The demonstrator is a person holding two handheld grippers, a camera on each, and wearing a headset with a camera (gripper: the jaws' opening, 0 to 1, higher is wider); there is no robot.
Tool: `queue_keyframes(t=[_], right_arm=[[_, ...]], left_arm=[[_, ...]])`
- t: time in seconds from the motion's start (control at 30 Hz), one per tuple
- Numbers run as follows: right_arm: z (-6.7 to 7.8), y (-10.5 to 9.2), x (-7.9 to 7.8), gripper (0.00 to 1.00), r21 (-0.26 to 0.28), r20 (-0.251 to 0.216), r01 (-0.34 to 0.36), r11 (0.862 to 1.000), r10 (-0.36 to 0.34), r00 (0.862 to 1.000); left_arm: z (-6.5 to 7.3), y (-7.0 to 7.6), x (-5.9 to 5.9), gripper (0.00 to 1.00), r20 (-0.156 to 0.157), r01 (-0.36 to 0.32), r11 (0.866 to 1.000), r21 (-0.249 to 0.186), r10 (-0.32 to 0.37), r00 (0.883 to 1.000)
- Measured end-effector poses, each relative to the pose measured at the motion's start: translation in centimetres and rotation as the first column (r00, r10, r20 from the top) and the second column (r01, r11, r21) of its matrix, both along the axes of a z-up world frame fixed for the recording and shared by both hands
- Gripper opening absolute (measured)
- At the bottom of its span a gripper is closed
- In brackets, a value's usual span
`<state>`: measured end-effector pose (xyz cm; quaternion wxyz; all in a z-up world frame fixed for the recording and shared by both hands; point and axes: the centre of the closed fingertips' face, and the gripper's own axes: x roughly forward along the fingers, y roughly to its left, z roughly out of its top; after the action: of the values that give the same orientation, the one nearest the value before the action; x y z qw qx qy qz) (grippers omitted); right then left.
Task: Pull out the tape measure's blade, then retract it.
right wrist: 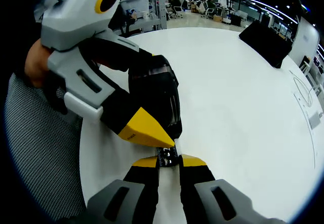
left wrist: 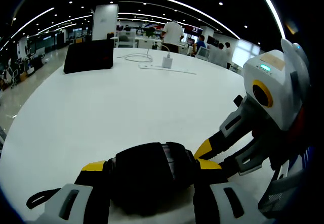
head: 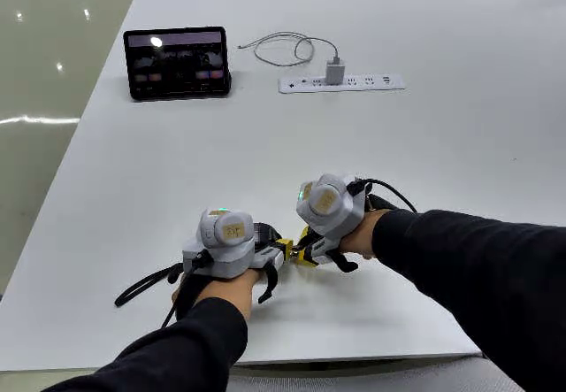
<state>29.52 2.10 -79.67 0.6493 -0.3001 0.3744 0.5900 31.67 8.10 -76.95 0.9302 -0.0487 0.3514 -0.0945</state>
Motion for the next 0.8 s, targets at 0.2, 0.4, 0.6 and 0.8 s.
queue_keyframes(t=[0.2,0.4,0.6,0.8], right_arm=[[0.0,0.5,0.1,0.11,0.007,-0.004,0.005,1.0,-0.005,1.0],[0.0,0.6,-0.1,0.1,0.022,-0.013,0.009,1.0,-0.009,1.0],[0.0,1.5,-0.1,0.11,0.027,-0.007,0.007,1.0,-0.007,1.0],[0.1,1.6,0.0,0.11,0.038,-0.008,-0.003,0.999,0.003,1.0]], left_arm=[[0.0,0.1,0.1,0.63,0.0,0.0,1.0,-0.015,0.0,1.0],[0.0,0.1,0.0,0.63,-0.002,0.019,0.999,-0.031,-0.019,1.0],[0.0,0.1,0.0,0.63,0.003,0.026,0.999,-0.032,-0.026,1.0],[0.0,0.1,0.0,0.63,0.004,0.027,0.999,-0.033,-0.027,1.0]])
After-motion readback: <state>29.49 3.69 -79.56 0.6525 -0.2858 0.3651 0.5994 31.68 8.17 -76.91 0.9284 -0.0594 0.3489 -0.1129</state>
